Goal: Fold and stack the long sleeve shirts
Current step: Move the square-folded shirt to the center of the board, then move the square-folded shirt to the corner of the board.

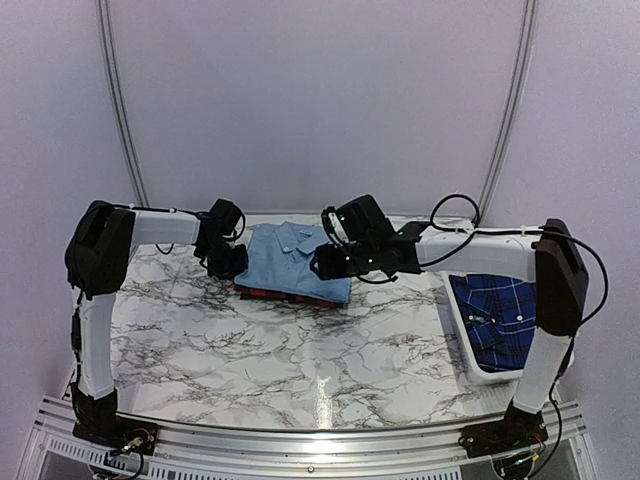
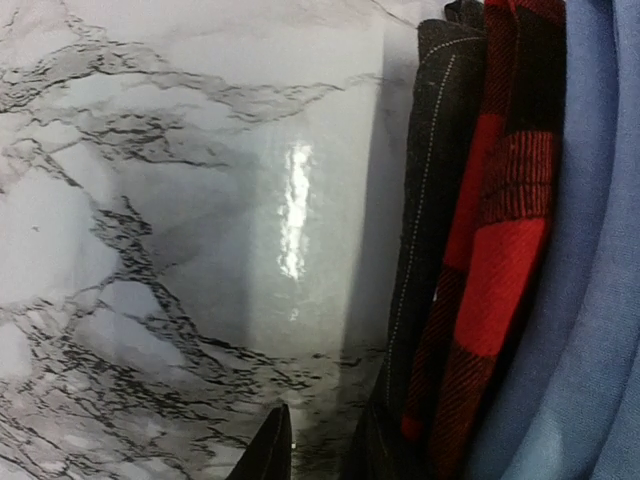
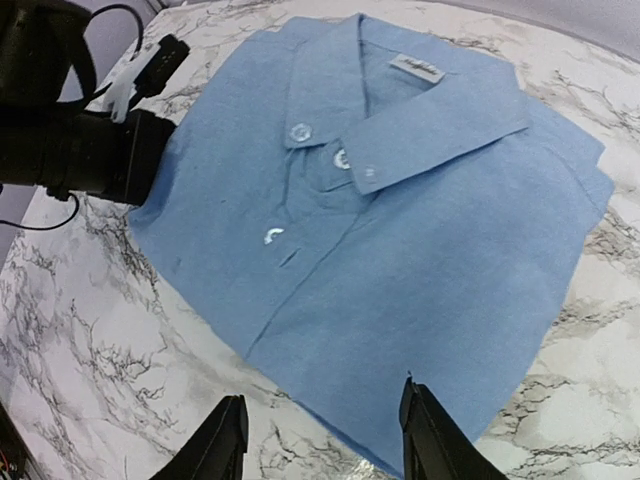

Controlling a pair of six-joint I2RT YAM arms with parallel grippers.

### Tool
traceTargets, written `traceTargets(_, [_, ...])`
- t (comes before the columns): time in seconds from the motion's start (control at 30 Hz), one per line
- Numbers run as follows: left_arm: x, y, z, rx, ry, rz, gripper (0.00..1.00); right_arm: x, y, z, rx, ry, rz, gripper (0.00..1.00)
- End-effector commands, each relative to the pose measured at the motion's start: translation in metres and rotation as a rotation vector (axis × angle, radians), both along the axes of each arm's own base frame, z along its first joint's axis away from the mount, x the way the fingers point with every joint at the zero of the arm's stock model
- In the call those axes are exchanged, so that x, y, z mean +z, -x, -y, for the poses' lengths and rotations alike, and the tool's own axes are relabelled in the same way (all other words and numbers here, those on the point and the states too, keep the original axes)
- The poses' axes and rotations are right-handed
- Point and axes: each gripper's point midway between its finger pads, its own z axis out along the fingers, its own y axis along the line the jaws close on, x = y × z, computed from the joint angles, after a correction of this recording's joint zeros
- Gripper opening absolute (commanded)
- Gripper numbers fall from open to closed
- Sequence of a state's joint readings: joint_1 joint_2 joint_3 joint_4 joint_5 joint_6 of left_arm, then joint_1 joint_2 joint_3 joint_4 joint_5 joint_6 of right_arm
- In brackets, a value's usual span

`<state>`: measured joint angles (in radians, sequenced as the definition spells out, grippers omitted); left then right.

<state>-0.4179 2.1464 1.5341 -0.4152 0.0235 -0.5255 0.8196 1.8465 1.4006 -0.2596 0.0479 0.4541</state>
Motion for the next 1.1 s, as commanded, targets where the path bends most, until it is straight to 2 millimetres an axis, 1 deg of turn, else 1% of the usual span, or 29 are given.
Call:
traceTargets(0.0, [-0.010, 0.005, 0.033, -0.029, 0.076, -0.016, 0.28, 0.001, 0.037, -0.021, 0.083, 0.035, -0.004, 0.49])
traceTargets(0.13, [-0.005, 0.002, 0.054, -0.044, 0.121, 0.003, 0.28, -0.016, 0.057, -0.034, 0.107, 0.029, -0.043, 0.50])
traceTargets(0.23, [-0.004, -0.003, 0.068, -0.059, 0.148, 0.008, 0.28, -0.035, 0.061, -0.039, 0.102, 0.027, -0.085, 0.52])
traceTargets(0.33, [-0.002, -0.007, 0.081, -0.074, 0.169, 0.017, 0.28, -0.061, 0.059, -0.043, 0.083, 0.034, -0.119, 0.53])
traceTargets(0.4, [-0.003, -0.011, 0.089, -0.083, 0.186, 0.017, 0.28, -0.076, 0.054, -0.045, 0.062, 0.044, -0.138, 0.54])
traceTargets(0.53, [-0.004, -0.018, 0.095, -0.087, 0.199, 0.027, 0.28, -0.096, 0.039, -0.048, 0.010, 0.069, -0.138, 0.54])
traceTargets(0.6, [-0.001, -0.021, 0.094, -0.081, 0.193, 0.039, 0.29, -0.105, 0.029, -0.042, -0.026, 0.085, -0.143, 0.54])
traceTargets(0.67, [0.003, -0.023, 0.090, -0.071, 0.184, 0.049, 0.29, -0.112, 0.020, -0.031, -0.068, 0.097, -0.147, 0.55])
traceTargets(0.73, [0.007, -0.025, 0.082, -0.055, 0.173, 0.061, 0.33, -0.119, 0.011, -0.020, -0.101, 0.100, -0.154, 0.55])
traceTargets(0.8, [0.011, -0.027, 0.070, -0.029, 0.154, 0.075, 0.38, -0.124, 0.001, -0.010, -0.129, 0.102, -0.160, 0.55])
traceTargets(0.9, [0.019, -0.030, 0.049, 0.006, 0.139, 0.088, 0.39, -0.131, -0.014, 0.002, -0.164, 0.121, -0.166, 0.55])
traceTargets(1.07, [0.048, -0.030, 0.019, 0.039, 0.125, 0.138, 0.41, -0.133, -0.044, 0.013, -0.192, 0.122, -0.157, 0.56])
